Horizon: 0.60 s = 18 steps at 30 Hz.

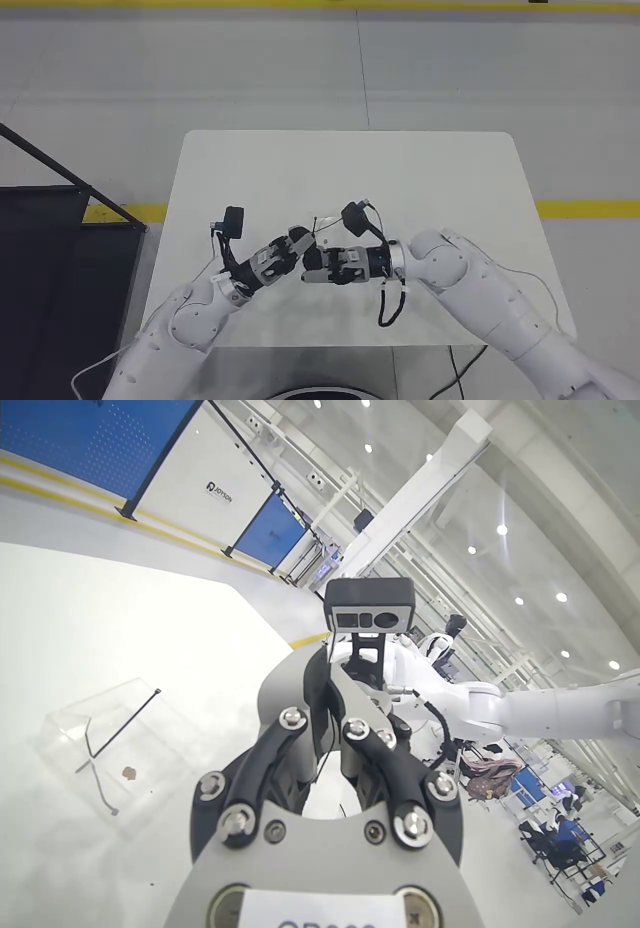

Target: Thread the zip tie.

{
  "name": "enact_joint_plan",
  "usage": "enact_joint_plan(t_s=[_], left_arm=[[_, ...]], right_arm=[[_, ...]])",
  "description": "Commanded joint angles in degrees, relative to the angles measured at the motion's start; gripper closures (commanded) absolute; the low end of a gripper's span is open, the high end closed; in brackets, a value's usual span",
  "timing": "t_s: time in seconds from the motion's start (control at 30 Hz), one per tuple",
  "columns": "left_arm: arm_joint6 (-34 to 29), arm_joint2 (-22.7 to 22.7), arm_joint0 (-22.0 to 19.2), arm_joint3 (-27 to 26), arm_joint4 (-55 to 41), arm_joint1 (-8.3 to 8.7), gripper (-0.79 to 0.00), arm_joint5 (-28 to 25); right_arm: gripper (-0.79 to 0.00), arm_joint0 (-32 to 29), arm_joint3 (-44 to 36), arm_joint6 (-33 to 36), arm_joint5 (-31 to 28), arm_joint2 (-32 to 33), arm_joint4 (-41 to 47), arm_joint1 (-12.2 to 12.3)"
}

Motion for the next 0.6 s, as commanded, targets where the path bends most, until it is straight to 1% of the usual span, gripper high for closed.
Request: enact_joint_plan(t_s=[0.0, 0.17, 0.23, 0.4, 0.5, 0.57], left_arm=[[0.2, -0.1, 0.0, 0.1, 0.0, -0.05, 0.000, -0.1], [0.2, -0.3, 0.0, 0.5, -0.1, -0.17, 0.000, -0.4], [0.1, -0.3, 0.0, 0.5, -0.1, -0.22, 0.000, -0.4], [0.1, -0.4, 0.0, 0.5, -0.2, -0.34, 0.000, -0.5], [0.1, -0.5, 0.1, 0.6, 0.0, -0.41, 0.000, -0.5], [0.1, -0.6, 0.1, 0.5, 0.1, -0.45, 0.000, -0.5]], right_arm=[[-0.363, 0.1, 0.6, -0.4, 0.0, 0.1, -0.2, -0.3], [-0.314, -0.3, 1.4, -1.2, -0.2, 0.9, -0.4, -0.6], [-0.274, -0.5, 1.5, -1.2, -0.3, 1.2, -0.4, -0.6], [-0.246, -0.8, 1.4, -0.8, -0.3, 1.9, -0.5, -0.8], [-0.191, -1.0, 1.3, -0.6, -0.4, 2.2, -0.6, -0.9], [-0.139, -1.1, 1.3, -0.4, -0.4, 2.4, -0.5, -1.0]])
